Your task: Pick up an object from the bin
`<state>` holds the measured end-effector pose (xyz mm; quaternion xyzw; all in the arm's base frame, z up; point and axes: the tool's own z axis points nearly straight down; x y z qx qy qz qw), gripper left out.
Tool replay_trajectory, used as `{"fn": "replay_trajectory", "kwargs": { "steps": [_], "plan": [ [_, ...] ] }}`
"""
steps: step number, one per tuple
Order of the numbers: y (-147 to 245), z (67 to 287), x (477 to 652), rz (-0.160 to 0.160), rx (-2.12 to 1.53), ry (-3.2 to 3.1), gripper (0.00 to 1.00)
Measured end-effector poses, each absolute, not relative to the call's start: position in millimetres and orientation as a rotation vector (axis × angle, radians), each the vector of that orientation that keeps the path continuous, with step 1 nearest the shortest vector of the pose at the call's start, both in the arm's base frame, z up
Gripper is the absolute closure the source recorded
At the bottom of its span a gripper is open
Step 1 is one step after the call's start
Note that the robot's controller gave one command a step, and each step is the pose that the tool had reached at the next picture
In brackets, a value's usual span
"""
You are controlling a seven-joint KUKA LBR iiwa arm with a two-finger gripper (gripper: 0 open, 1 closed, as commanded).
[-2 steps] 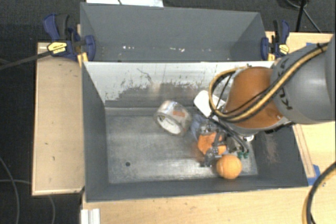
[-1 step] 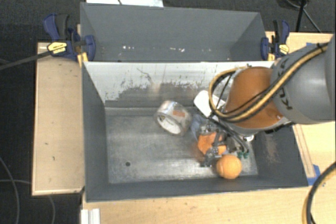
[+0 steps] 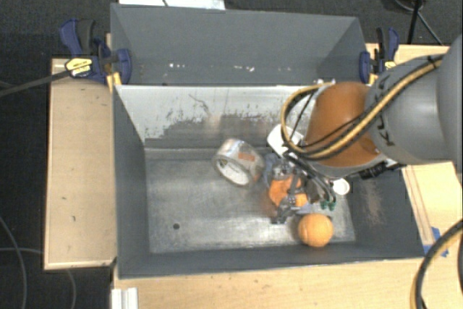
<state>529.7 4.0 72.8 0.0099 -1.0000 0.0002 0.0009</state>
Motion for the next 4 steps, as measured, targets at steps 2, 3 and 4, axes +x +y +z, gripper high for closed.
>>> {"fn": "replay_trajectory", "kwargs": {
  "steps": [2, 3, 4],
  "plan": [
    [28, 126, 522.3, -0.001, 0.026, -3.144, 1.00],
    [28, 126, 522.3, -0.001, 0.025, -3.144, 1.00],
    [34, 180, 527.7, -0.001, 0.014, -3.138, 1.00]
  ]
}}
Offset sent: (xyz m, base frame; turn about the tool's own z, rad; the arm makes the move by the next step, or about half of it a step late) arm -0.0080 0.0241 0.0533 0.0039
